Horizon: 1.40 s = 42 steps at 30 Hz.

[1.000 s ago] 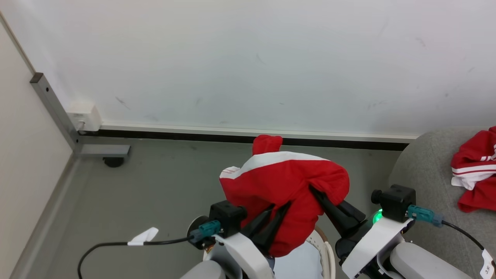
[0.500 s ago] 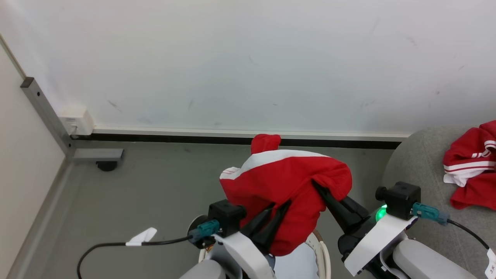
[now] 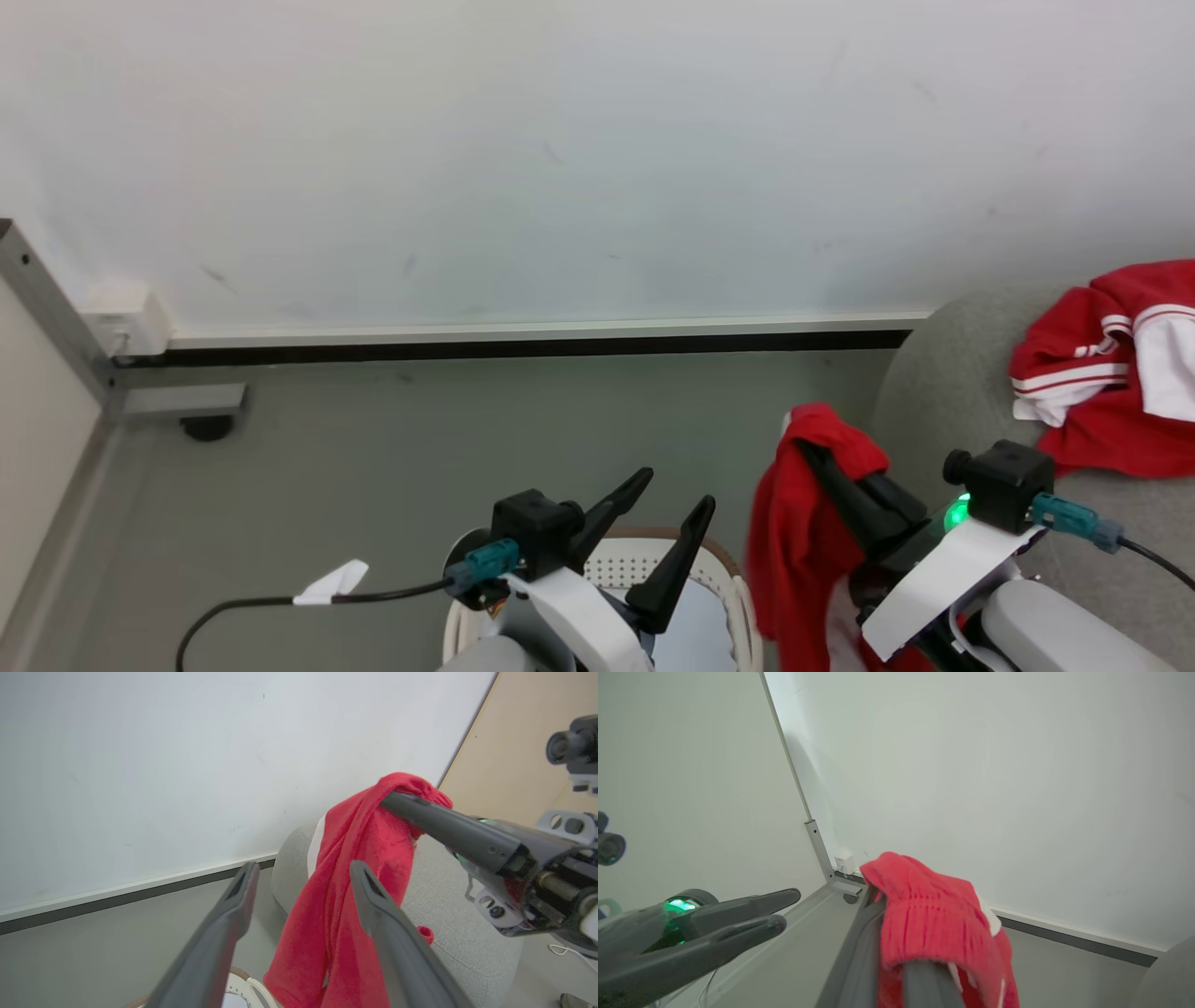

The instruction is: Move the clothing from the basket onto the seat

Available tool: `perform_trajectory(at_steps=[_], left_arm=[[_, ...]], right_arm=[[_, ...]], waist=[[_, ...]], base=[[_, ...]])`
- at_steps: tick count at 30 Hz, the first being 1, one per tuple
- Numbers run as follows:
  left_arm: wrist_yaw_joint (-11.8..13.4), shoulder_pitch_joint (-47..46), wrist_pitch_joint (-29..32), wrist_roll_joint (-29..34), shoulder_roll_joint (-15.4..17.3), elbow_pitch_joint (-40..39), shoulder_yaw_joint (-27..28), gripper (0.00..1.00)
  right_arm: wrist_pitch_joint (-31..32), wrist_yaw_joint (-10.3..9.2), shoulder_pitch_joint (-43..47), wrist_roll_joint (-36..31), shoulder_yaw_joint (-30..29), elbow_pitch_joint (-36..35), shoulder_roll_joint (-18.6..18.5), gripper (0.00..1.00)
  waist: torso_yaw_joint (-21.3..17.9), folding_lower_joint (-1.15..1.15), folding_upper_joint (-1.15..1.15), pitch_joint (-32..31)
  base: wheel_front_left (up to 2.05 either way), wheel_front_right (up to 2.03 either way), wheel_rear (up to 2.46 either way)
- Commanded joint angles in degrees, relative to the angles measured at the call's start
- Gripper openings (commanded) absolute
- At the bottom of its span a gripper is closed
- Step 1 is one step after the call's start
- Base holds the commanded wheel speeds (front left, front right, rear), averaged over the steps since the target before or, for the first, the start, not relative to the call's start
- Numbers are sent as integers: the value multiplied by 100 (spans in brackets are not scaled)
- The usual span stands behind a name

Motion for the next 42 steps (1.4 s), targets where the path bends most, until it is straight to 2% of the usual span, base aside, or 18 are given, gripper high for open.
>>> perform_trajectory(at_steps=[1,18,19,27,34,42], left_arm=[[28,84,-50,20,52,-23,-4,100],[173,-55,-160,209,251,-271,137,100],[179,-79,-177,212,278,-301,147,100],[187,-168,-185,259,307,-330,159,100],[204,-230,-190,316,311,-296,131,100],[237,-403,-186,484,371,-331,74,100]], right_arm=[[-18,-13,21,-67,-63,-40,-98,0],[-3,-13,162,-645,-1056,-749,-829,0],[38,-13,270,-727,-1289,-865,-878,0],[230,-13,604,-1053,-1735,-1155,-770,0],[380,-13,783,-1198,-1997,-1382,-645,0],[392,-13,748,-1094,-2178,-1500,-505,0]], waist=[[-173,0,0,9],[-1574,0,0,193],[-1849,0,0,227],[-2483,0,0,321],[-2728,0,0,431],[-2671,0,0,696]], base=[[0,0,0],[0,0,0],[0,0,0],[0,0,0],[0,0,0],[0,0,0]])
